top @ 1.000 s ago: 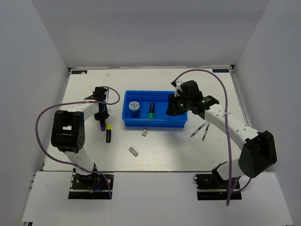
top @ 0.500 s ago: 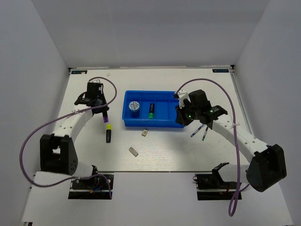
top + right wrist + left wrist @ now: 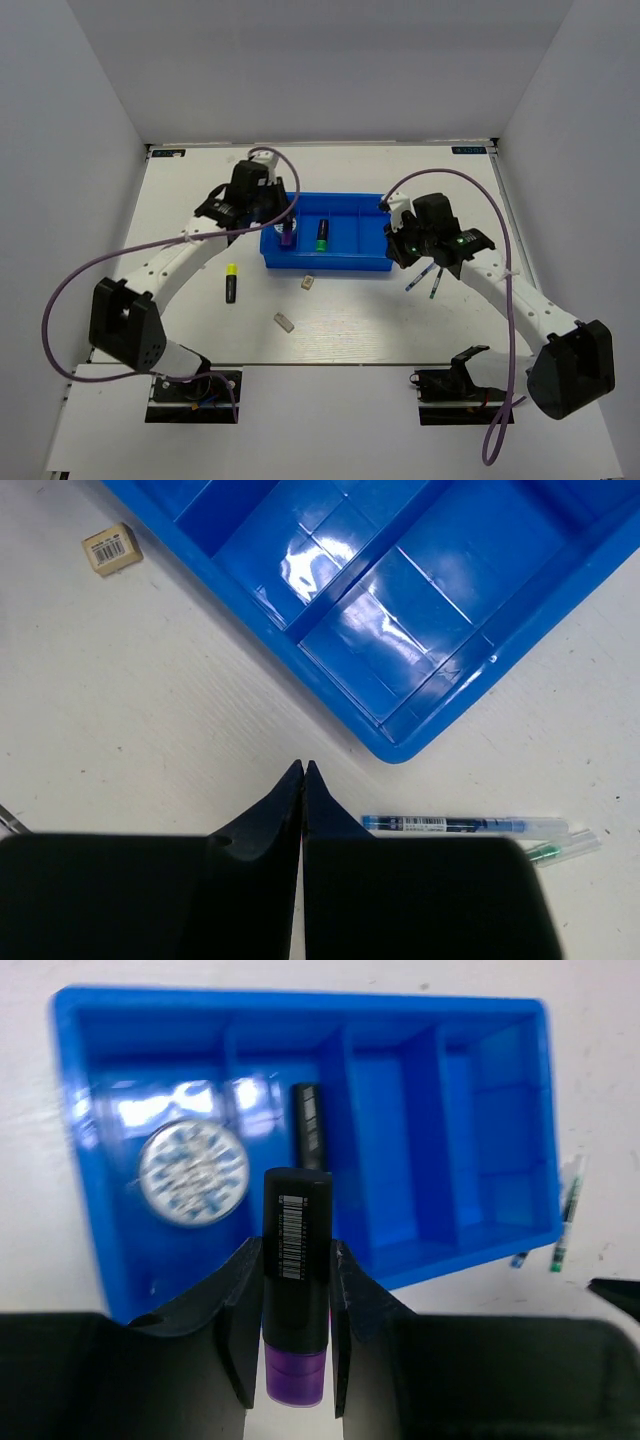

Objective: Sort the stationery into containers
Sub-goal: Place the pen in the storage box.

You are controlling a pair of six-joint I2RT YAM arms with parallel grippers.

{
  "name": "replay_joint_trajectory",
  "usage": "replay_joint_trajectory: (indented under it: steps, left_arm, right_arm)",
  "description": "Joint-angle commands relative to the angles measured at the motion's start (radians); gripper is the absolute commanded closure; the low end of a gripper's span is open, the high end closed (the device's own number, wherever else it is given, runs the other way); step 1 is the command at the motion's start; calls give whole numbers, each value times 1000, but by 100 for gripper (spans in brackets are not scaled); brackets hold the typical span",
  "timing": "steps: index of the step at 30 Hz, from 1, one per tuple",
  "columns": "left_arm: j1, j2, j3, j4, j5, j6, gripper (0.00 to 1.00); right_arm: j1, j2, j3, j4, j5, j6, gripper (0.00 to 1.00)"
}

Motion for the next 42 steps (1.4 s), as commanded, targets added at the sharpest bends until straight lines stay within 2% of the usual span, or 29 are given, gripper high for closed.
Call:
replay_joint_trajectory:
  steps: [1, 8, 9, 12, 13, 15, 19, 20, 21, 22, 23, 26, 28, 30, 31, 32, 33, 34, 36, 37, 38, 39, 40, 41, 42]
  left_arm:
    - [-51, 82, 92, 72, 6, -19, 99]
    - [-88, 251, 210, 112, -62, -26, 95]
    - [-99, 267, 217, 110, -68, -28, 91]
    - [-107, 322, 255, 106, -99, -33, 89]
    - [-111, 333, 261, 101, -105, -33, 84]
    - [-113, 368, 287, 92, -108, -36, 83]
    - [-123, 410, 325, 64, -132, -19, 69]
    - [-122, 416, 333, 54, -138, -17, 58]
    - [-122, 417, 336, 46, -142, -16, 54]
    - [-122, 416, 339, 47, -152, -14, 50]
    - [-119, 417, 341, 37, -155, -10, 41]
    - [-120, 390, 344, 30, -158, 3, 32]
    - [-120, 368, 348, 15, -160, 21, 31]
    - [-123, 336, 352, 3, -168, 33, 33]
    - [-122, 284, 344, -3, -166, 43, 38]
    - [-126, 257, 320, -2, -181, 55, 44]
    - [-133, 229, 281, -5, -186, 61, 63]
    - [-136, 135, 258, -19, -191, 72, 73]
    - [-146, 63, 145, -49, -243, 102, 94]
    - [-148, -49, 111, -58, -255, 102, 94]
    - [-146, -88, 3, -75, -307, 113, 94]
    - [-142, -160, -30, -101, -328, 118, 81]
    - [-127, -190, -62, -114, -368, 118, 62]
    - [-114, -236, -136, -146, -388, 113, 44]
    - [-104, -271, -158, -160, -390, 112, 36]
  right_arm:
    - [-6, -36, -6, 35, 7, -13, 100]
    - [-15, -51, -11, 39, 1, -3, 100]
    - [-17, -51, -11, 41, -4, -3, 95]
    - [-20, -47, -14, 42, -13, -10, 76]
    - [-20, -45, -14, 44, -11, -10, 73]
    - [-23, -42, -11, 38, -20, -10, 67]
    - [-31, -38, -11, 36, -31, -7, 66]
    - [-31, -36, -13, 36, -30, -5, 64]
    - [-34, -33, -11, 36, -37, -5, 62]
    - [-37, -31, -13, 35, -36, -2, 56]
    - [-38, -27, -13, 35, -39, -2, 56]
    - [-44, -25, -10, 30, -57, 3, 53]
    - [-54, -21, -11, 33, -63, 7, 50]
    - [-52, -18, -10, 28, -63, 7, 56]
    - [-60, -21, -11, 28, -62, 7, 66]
    - [-64, -24, -13, 30, -50, 7, 92]
    - [-67, -25, -14, 31, -34, 9, 100]
    - [-74, -27, -19, 42, -25, 12, 100]
    - [-92, -24, -22, 48, 7, 23, 100]
    - [-97, -18, -22, 50, 15, 24, 100]
    - [-106, -16, -19, 51, 30, 41, 100]
    - [-110, -13, -16, 51, 41, 44, 100]
    - [-113, -7, -17, 48, 50, 46, 93]
    - [-124, 2, -10, 45, 50, 65, 83]
    - [-126, 10, -8, 47, 39, 72, 69]
